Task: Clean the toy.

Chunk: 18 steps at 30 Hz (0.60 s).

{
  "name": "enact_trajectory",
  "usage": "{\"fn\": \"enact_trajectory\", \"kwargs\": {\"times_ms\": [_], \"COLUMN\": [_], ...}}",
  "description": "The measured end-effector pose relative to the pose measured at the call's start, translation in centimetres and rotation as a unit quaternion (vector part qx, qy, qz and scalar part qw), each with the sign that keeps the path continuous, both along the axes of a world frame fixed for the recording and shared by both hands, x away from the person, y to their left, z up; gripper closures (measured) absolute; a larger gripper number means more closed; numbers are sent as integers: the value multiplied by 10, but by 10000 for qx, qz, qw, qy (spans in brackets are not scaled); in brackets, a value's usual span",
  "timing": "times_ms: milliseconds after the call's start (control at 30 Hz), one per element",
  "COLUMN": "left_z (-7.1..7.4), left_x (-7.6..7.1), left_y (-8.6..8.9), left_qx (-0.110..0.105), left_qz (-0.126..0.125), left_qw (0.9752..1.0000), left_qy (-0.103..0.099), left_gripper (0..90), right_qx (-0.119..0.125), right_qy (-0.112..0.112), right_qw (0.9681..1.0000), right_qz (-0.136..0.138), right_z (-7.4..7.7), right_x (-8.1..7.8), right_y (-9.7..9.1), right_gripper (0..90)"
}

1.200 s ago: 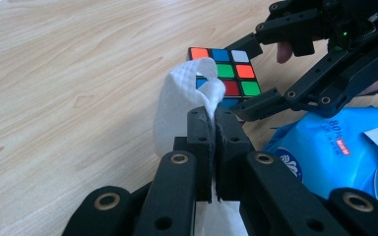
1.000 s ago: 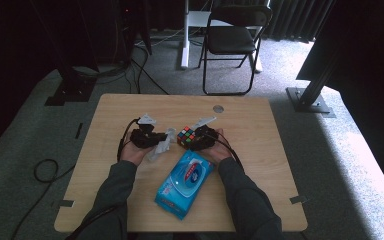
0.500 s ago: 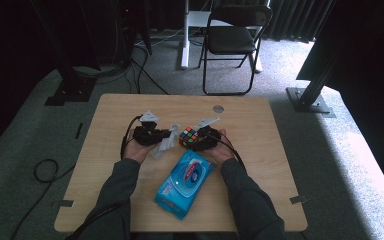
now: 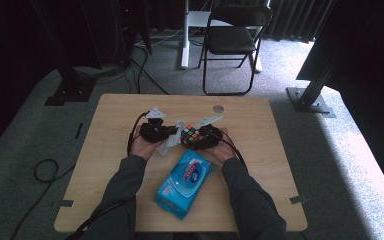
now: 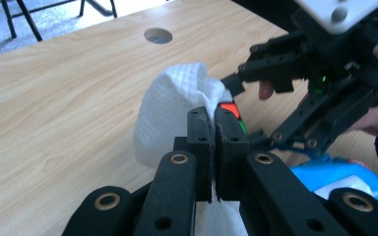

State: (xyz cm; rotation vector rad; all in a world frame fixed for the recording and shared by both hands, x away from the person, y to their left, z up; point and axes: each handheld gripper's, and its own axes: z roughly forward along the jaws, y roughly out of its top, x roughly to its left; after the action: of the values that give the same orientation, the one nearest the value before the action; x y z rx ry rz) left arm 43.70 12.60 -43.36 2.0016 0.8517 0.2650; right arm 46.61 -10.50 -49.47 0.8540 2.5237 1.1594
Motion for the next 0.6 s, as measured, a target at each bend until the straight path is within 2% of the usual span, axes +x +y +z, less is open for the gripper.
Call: {"fn": "enact_trajectory", "kwargs": {"times_ms": [167,600], "left_z": [3,-20], "left_x": [5,18], "left_y": [-6,-18], "left_qx": [-90,197], "left_qz": [11,156], "left_qw": [9999,9996], "left_qy": [-58,135], "left_gripper": [872,872], "right_qx": [-29,21], "right_qy": [6,-13], "right_qw": [10000,9994], "right_qz": [65,351], "right_z": [-1,1], "right_x": [-2,-6], "right_y": [4,13], "right_gripper": [343,343]}}
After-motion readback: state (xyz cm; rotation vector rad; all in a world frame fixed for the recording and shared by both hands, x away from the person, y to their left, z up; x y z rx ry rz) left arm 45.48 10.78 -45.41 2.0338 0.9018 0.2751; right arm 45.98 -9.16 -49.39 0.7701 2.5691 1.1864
